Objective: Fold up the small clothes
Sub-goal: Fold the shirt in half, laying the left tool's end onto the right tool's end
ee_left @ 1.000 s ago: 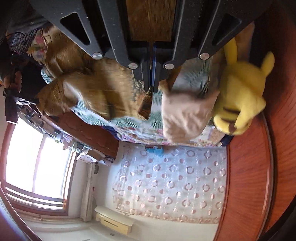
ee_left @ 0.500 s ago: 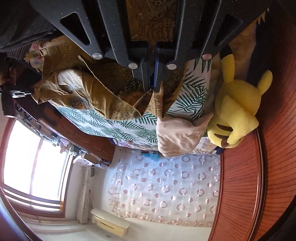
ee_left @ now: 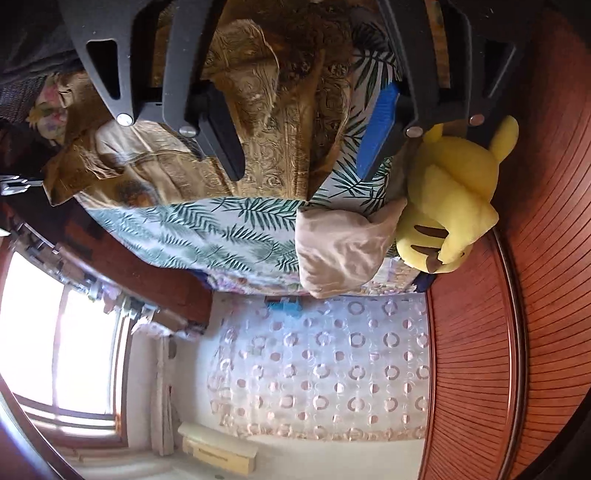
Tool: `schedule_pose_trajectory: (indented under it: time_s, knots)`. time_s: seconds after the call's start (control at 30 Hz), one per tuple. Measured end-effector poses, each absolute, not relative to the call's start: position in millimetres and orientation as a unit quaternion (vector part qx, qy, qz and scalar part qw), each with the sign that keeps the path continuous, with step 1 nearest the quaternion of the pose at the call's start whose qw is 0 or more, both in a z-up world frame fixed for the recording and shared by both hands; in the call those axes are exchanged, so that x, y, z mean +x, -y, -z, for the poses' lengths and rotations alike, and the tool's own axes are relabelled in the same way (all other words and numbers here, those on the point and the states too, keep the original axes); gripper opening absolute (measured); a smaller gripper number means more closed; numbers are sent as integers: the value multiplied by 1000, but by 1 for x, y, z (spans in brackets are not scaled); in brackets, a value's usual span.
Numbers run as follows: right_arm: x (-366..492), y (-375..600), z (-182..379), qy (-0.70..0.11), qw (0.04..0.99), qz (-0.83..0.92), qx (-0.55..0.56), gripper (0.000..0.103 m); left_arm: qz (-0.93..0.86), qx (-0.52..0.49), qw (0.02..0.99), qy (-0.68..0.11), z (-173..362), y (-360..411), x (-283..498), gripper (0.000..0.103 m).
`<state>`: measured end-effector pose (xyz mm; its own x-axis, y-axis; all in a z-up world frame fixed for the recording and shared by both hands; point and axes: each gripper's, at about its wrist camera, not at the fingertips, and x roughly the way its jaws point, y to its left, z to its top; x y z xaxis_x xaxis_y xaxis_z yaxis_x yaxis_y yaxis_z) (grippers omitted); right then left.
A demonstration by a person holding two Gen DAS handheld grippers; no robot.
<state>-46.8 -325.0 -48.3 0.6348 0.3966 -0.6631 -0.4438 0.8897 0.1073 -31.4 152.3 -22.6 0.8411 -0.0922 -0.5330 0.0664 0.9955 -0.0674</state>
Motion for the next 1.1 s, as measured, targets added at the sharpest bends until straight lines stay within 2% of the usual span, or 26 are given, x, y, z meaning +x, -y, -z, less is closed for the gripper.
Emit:
schedule_pose_trajectory:
  time_s: [0.03, 0.1, 0.17, 0.47, 0.77, 1.1]
  knots:
    - [-48, 324, 46, -353, 908, -222, -37, 13, 39, -19, 958, -283, 24, -150, -25, 64]
    - [-47, 325, 43, -339, 919, -191, -54, 33, 42, -14, 956, -289, 27, -145, -14, 64]
    - [-41, 326, 42, -330, 926, -178, -54, 46, 46, -10, 955, -294, 30, -143, 1, 64]
    - [14, 311, 58, -326, 933, -145, -47, 47, 37, 8, 951, -308, 40, -141, 47, 64]
    - [74, 320, 95, -371, 922, -113, -22, 49, 29, 3, 926, -376, 78, -158, 91, 64]
    - [102, 317, 102, -381, 916, -128, 10, 58, 49, -22, 903, -426, 106, -162, 112, 64]
